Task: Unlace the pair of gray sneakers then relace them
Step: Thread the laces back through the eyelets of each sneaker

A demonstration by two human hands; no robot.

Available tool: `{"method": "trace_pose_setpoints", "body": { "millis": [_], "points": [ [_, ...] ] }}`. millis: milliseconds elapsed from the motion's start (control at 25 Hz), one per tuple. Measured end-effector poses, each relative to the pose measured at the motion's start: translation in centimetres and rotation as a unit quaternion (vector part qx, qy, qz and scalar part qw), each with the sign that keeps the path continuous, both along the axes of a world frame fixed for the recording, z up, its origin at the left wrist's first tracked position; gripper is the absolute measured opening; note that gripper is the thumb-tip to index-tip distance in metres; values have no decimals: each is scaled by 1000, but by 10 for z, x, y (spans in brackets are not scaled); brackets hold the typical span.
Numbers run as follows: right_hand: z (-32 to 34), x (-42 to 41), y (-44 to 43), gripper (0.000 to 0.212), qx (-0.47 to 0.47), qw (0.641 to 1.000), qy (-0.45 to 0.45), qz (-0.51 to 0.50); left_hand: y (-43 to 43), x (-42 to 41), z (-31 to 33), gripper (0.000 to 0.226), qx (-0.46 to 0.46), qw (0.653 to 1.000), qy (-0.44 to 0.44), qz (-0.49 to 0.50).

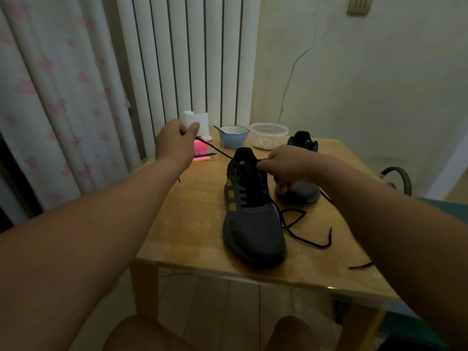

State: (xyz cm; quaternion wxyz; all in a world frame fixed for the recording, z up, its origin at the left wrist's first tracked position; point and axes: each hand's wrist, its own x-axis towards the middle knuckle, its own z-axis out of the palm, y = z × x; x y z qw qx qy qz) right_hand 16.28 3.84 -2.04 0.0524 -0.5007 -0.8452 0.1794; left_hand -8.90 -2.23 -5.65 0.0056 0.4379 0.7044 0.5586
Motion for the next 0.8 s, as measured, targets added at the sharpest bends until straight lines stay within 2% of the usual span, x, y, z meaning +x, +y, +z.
{"method": "trace_pose_setpoints", "body": {
  "millis": [80,120,160,240,280,360,440,520,720,800],
  "points": [
    [1,-9,-3,42,151,986,63,21,-4,10,9,37,1,997,-14,-71],
    [4,-16,-6,37,166,975,141,44,-7,17,17,38,0,994,-6,-111],
    [11,-24,-11,39,121,965,220,74,-9,26,27,38,-3,988,8,-155],
    [26,-38,-18,59,-19,933,329,146,-14,45,48,36,-13,972,43,-233],
    [31,-40,-17,53,-65,920,345,174,-16,52,56,36,-14,964,55,-259],
    [39,-30,-20,25,-94,917,336,193,-21,55,64,38,-28,957,71,-281],
    [36,-6,-15,23,-96,927,327,156,-31,50,62,43,-79,950,96,-285],
    [29,21,-10,27,-138,916,361,106,-37,44,53,47,-130,945,95,-286],
    [6,59,-5,20,-202,908,367,8,-37,39,40,33,-146,913,-117,-363],
    [4,67,-6,22,-229,909,348,5,-39,39,42,28,-164,904,-130,-371]
  ]
}}
